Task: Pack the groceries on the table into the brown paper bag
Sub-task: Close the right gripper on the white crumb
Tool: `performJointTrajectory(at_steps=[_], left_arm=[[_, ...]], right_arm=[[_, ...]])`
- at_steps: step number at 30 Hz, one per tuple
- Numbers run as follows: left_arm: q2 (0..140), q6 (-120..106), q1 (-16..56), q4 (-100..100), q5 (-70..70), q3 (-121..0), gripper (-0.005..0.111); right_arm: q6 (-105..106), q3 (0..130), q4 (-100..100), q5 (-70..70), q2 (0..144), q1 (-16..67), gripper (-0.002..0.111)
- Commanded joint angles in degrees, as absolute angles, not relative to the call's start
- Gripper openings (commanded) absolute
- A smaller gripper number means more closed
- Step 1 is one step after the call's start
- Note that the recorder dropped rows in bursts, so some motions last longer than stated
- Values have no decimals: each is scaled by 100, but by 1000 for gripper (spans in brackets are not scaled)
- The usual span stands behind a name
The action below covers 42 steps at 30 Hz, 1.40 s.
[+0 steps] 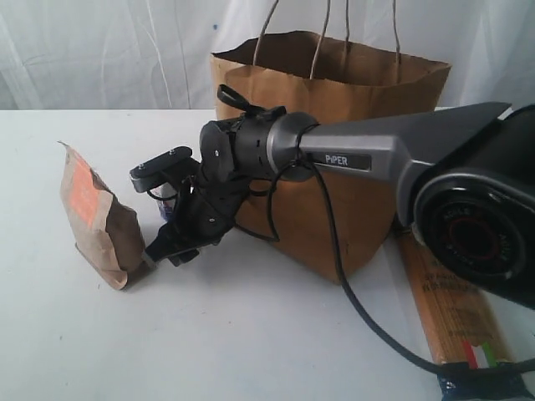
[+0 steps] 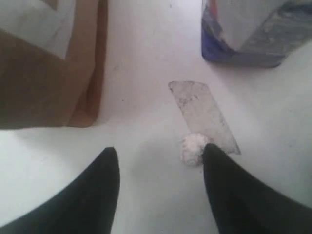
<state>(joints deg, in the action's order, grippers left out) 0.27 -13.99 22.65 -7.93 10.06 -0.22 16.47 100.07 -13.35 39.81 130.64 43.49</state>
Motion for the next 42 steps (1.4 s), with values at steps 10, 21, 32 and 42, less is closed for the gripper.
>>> performJointTrajectory(at_steps=[10,21,32,42], left_arm=[[0,-1379,2243,-822,1004,0,0],[0,-1379,2243,-822,1004,0,0],[0,-1379,2243,-822,1004,0,0],[0,-1379,2243,-822,1004,0,0]], right_arm=[[1272,10218,-1153,3848,13305,4340,49],[711,10284,-975,3400,13154,4340,49],[711,10273,-1036,3694,13154,4345,49],[721,10273,-1128,3849,13275,4443,42]])
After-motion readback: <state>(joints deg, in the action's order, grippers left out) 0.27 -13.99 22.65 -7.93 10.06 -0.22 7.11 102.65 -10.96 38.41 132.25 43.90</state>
